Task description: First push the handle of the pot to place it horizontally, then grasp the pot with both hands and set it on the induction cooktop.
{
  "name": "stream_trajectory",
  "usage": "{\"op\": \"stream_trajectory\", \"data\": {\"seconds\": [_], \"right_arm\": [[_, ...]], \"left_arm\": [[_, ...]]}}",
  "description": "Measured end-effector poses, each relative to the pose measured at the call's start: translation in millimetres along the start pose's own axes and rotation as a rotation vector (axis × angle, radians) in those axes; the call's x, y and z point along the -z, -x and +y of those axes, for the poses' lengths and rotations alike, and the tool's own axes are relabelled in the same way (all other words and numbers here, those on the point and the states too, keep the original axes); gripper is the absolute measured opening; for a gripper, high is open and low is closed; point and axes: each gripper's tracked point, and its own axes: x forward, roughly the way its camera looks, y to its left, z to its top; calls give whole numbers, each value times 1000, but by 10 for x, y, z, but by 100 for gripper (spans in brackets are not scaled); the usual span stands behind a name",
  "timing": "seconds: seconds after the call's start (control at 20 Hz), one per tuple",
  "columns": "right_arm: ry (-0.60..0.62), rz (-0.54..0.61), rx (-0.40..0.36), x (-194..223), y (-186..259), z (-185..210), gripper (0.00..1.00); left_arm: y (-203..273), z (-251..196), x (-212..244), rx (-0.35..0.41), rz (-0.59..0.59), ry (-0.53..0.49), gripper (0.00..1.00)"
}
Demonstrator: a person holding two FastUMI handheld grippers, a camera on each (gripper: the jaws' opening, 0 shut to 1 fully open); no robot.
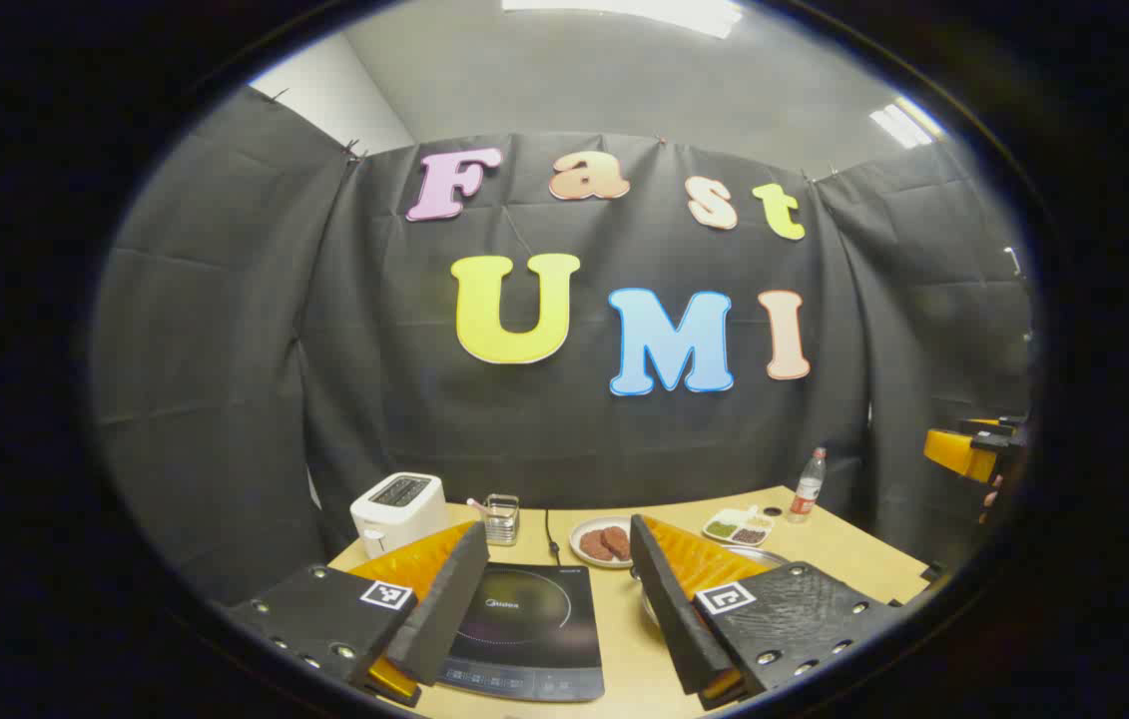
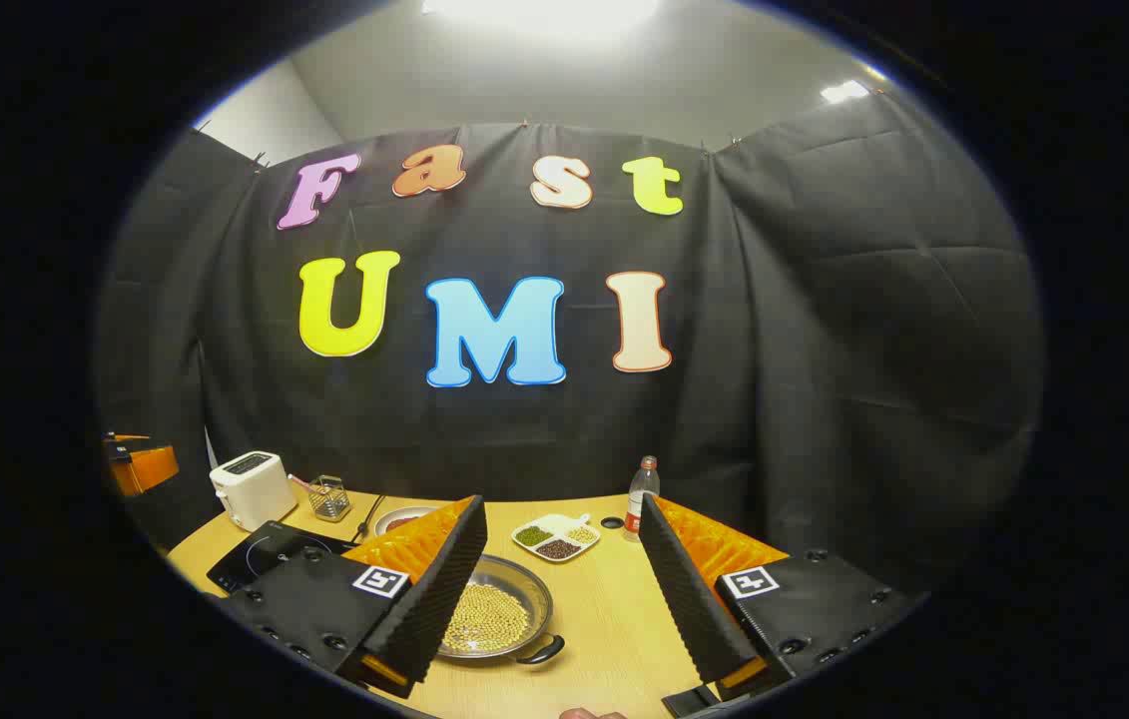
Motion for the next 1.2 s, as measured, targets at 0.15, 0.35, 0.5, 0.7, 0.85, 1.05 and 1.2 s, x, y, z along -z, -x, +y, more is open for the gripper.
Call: {"op": "stream_trajectory", "data": {"seconds": [0.15,0.35,0.5,0.7,0.85,1.05,1.2], "right_arm": [[-2,13,0,58,52,20,96],[-8,29,-11,128,90,64,97],[-7,50,-22,198,112,100,98],[-2,82,-55,267,147,169,98],[25,103,-70,307,147,204,98],[42,112,-93,313,129,257,97],[38,134,-102,377,92,279,97]], "left_arm": [[48,26,46,-2,11,-8,87],[73,50,93,-2,16,-27,87],[102,56,160,-7,27,-20,81],[146,21,336,-14,44,4,81],[230,36,516,-18,66,21,81],[217,146,625,-28,80,19,81],[208,238,604,-37,74,-16,87]]}}
